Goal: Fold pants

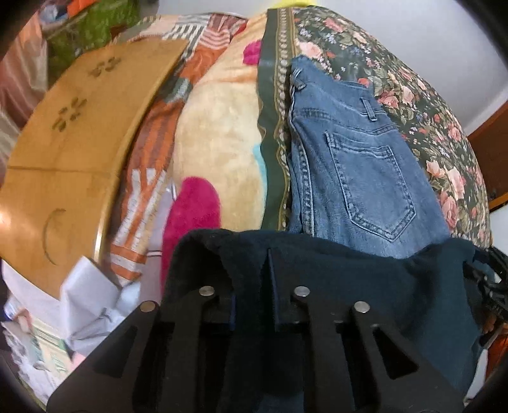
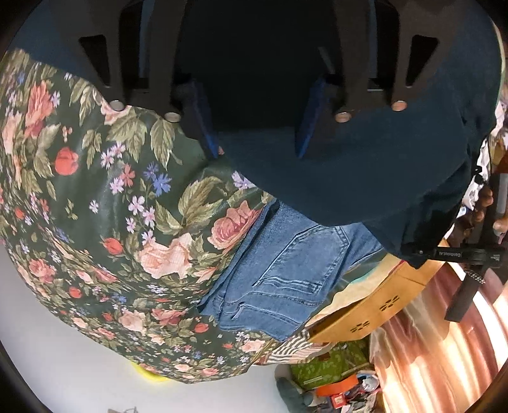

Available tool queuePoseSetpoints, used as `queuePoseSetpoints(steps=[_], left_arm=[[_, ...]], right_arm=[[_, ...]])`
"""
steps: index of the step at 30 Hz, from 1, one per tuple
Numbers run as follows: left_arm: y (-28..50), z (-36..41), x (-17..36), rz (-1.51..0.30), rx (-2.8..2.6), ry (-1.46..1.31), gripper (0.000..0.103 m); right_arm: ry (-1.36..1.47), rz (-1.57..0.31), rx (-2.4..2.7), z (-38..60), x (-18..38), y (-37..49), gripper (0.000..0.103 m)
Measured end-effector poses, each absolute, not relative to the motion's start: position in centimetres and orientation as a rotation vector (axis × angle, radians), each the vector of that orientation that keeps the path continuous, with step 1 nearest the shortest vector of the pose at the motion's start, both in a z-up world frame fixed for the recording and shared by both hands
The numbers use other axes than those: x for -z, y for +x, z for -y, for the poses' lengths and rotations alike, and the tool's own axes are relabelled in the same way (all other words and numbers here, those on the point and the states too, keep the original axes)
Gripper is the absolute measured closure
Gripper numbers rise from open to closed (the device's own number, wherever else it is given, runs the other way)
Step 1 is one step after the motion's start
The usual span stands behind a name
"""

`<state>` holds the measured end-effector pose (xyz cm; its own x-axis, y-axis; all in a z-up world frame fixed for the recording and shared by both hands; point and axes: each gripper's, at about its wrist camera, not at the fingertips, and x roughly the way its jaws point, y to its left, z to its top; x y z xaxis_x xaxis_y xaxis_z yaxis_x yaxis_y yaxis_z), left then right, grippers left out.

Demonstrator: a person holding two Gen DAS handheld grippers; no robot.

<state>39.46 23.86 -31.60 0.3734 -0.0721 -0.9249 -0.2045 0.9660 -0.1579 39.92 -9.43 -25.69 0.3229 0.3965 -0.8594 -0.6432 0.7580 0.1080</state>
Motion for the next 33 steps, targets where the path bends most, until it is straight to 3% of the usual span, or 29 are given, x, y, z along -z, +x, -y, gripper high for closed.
queuePoseSetpoints(steps=[3,4,16,33], left_arm=[[38.7,-23.8,29.7,-1.146,-0.116,-0.206,0.091],[38.5,-24.0,28.9,-1.128,-0.124,-0.201,0.091],[38.4,-25.5,19.2,-0.927,-0.177,-0.152,0.091],[24.7,-20.4,19.4,-0.92,-0.166,0.082,0.091]], right_arm=[[-0.279,-1.019,-0.656,9.6,24.7,39.7,0.09],[-0.275,-0.996,-0.632,9.7,24.0,39.5,0.091],[-0.203,-0.779,-0.533,9.0,13.8,39.8,0.093],[-0.226,-0.861,-0.644,11.3,14.5,26.0,0.093]])
